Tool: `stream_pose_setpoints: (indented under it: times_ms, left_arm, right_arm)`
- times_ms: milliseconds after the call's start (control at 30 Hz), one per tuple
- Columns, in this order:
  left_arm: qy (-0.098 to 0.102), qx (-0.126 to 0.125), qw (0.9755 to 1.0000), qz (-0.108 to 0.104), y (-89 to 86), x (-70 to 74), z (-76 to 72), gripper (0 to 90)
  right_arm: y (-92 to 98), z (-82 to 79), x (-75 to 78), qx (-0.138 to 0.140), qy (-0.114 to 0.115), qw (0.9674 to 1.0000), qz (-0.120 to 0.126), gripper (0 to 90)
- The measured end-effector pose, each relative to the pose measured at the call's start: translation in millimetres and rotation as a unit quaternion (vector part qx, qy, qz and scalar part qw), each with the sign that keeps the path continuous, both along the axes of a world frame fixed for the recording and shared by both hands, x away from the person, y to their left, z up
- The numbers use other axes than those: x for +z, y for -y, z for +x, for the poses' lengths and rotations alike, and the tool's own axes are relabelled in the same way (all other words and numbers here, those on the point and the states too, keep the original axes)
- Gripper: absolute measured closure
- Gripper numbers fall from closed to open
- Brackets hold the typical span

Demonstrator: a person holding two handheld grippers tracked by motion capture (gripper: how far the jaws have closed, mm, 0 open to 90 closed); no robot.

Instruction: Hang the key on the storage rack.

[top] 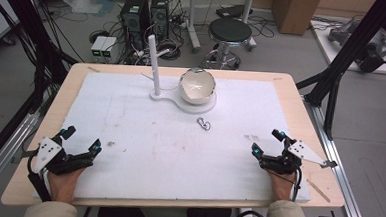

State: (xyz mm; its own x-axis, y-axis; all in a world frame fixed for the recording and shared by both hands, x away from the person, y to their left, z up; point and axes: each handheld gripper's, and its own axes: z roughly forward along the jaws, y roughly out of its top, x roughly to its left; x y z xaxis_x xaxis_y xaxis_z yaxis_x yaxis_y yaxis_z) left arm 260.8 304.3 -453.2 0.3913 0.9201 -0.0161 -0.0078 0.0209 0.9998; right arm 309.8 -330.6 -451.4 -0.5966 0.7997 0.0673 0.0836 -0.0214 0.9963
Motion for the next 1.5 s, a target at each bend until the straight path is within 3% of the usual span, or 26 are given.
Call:
stream_pose_setpoints:
  times_ms: [600, 733, 867, 933, 967, 1033, 1067, 1100, 1167, 1267, 1467, 1500]
  left_arm:
    - [0.001, 0.000, 1.0000, 0.002, -0.1, 0.0, -0.1, 1.7]
    - [-0.002, -0.001, 1.0000, 0.004, 0.2, 0.2, 0.2, 1.7]
    - [-0.001, 0.000, 1.0000, 0.001, 0.1, 0.1, 0.3, 1.7]
    - [-0.001, 0.000, 1.0000, 0.001, 0.1, 0.1, 0.3, 1.8]
    - [-0.001, 0.000, 1.0000, 0.001, 0.1, 0.1, 0.3, 1.8]
    - [-0.002, -0.001, 1.0000, 0.002, 0.0, 0.1, 0.3, 1.7]
    - [-0.002, 0.000, 1.0000, 0.002, 0.0, 0.2, 0.3, 1.7]
    - [-0.003, 0.000, 1.0000, 0.003, 0.0, 0.3, 0.4, 1.7]
    - [-0.003, 0.000, 1.0000, 0.003, 0.0, 0.3, 0.4, 1.8]
    - [-0.002, -0.002, 1.0000, 0.002, -0.1, 0.2, 0.4, 1.7]
    - [-0.003, -0.002, 1.0000, 0.003, 0.1, 0.3, 0.5, 1.7]
    - [-0.003, -0.002, 1.0000, 0.002, 0.2, 0.3, 0.6, 1.7]
  right_arm:
    - [0.2, 1.6, 0.4, -0.005, -0.001, 1.0000, -0.001, 1.4]
    - [-0.6, 5.6, 2.8, -0.010, -0.026, 0.9996, -0.002, 1.4]
    - [-3.2, 8.2, 14.7, -0.005, -0.029, 0.9996, -0.001, 1.4]
    - [-7.5, 13.7, 31.7, 0.004, -0.033, 0.9994, -0.009, 1.4]
    - [-7.5, 13.7, 31.7, 0.004, -0.033, 0.9994, -0.009, 1.4]
    - [-15.5, 22.4, 51.1, 0.030, -0.047, 0.9983, -0.016, 1.4]
    - [-15.5, 22.4, 51.1, 0.030, -0.047, 0.9983, -0.016, 1.4]
    - [-22.4, 31.6, 65.1, 0.064, -0.066, 0.9956, -0.018, 1.4]
    - [-25.1, 34.8, 69.4, 0.070, -0.069, 0.9949, -0.021, 1.4]
    - [-40.3, 51.8, 89.7, 0.091, -0.082, 0.9908, -0.058, 1.4]
    - [-56.4, 69.0, 102.7, 0.091, -0.098, 0.9869, -0.091, 1.4]
    - [-62.5, 75.5, 105.4, 0.090, -0.111, 0.9845, -0.101, 1.4]
